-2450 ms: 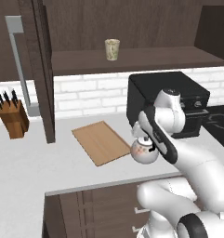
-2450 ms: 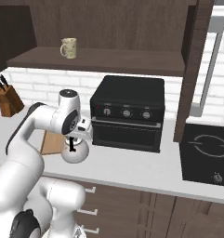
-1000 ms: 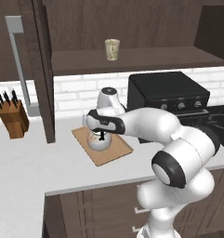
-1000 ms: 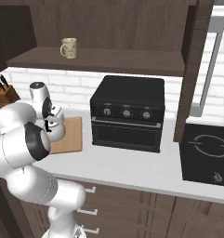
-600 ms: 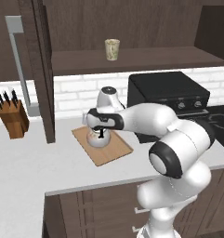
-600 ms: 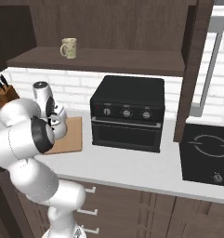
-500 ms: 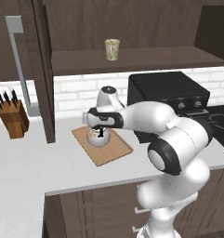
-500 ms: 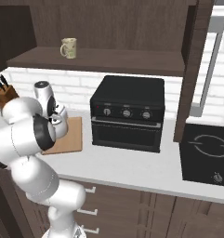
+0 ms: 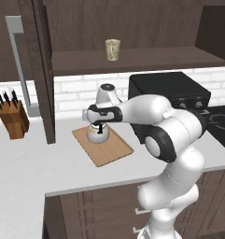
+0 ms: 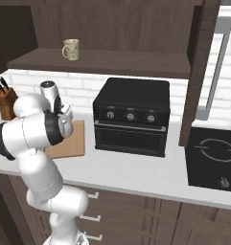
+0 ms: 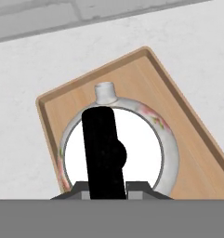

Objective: Pick the kettle from the counter and place it on the tray. Then pick the mug from the cabinet and place it on the tray. Then close the cabinet doors.

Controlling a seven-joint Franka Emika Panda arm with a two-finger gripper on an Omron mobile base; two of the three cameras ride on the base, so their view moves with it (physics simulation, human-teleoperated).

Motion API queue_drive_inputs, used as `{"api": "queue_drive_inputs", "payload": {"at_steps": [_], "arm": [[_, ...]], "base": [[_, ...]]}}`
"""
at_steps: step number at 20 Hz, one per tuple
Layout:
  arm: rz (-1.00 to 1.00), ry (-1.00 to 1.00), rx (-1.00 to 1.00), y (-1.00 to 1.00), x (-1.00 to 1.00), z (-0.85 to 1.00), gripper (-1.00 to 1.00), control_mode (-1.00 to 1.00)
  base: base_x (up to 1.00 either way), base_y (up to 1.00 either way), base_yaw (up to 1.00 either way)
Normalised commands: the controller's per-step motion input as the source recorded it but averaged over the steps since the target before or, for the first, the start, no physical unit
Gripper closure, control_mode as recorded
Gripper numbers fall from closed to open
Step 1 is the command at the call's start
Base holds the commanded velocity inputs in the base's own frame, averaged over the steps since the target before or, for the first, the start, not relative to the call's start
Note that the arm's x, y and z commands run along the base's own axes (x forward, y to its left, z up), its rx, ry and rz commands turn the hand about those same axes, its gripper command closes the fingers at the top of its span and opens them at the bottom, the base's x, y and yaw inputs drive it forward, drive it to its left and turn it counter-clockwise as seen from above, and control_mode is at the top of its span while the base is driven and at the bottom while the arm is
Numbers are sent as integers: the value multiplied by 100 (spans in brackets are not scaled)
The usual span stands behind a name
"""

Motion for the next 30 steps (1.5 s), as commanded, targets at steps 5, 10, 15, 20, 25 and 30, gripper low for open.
{"api": "queue_drive_inputs", "payload": {"at_steps": [5, 10, 15, 20, 25, 30], "arm": [[0, 0, 0, 0, 8, -2, 100, -100], [0, 0, 0, 0, 0, 0, 100, -100], [0, 0, 0, 0, 0, -9, -100, -100], [0, 0, 0, 0, 0, -39, -100, -100], [0, -3, 3, 0, 0, -21, -100, -100], [0, -10, 3, -1, -32, 30, -100, -100]], "base": [[0, 0, 0], [0, 0, 0], [0, 0, 0], [0, 0, 0], [0, 0, 0], [0, 0, 0]]}}
